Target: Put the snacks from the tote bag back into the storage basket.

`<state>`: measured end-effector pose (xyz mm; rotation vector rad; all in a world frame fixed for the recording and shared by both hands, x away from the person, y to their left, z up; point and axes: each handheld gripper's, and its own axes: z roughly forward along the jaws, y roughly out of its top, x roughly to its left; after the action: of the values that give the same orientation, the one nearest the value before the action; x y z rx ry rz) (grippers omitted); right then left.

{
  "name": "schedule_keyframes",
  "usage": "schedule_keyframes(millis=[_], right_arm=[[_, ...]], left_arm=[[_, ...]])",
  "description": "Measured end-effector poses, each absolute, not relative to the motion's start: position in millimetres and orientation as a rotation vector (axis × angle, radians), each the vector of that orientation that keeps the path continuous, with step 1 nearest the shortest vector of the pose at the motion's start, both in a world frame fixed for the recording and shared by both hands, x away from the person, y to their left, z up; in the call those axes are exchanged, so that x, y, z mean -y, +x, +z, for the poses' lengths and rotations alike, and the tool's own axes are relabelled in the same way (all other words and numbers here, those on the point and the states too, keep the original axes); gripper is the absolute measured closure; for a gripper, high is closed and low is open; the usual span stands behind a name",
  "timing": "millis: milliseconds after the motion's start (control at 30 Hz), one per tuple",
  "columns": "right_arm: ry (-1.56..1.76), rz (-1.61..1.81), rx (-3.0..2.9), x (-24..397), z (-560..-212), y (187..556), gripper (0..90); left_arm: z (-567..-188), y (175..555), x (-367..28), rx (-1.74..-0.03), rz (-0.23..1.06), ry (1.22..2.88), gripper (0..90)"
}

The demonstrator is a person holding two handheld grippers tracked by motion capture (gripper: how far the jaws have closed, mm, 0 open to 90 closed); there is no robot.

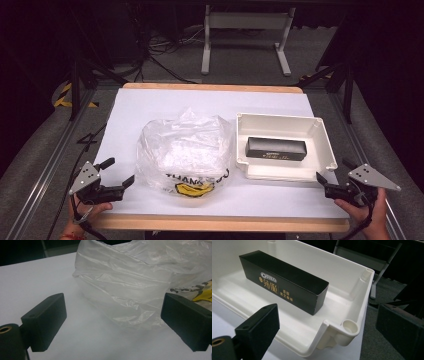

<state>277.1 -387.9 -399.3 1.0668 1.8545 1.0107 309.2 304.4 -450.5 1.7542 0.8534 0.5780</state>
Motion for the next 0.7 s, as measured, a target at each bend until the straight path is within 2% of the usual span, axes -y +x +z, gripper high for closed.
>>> schedule_keyframes(millis=[433,700], right_arm=[[1.076,1.053,-1.806,398,-429,263,6.1],[1.099,1.111,-1.753,402,-429,263,6.2]], left_arm=[[-452,311,-307,-0.855,0.577,1.749,7.2],[-451,308,-307,-0.859,0.593,1.746,7.3]])
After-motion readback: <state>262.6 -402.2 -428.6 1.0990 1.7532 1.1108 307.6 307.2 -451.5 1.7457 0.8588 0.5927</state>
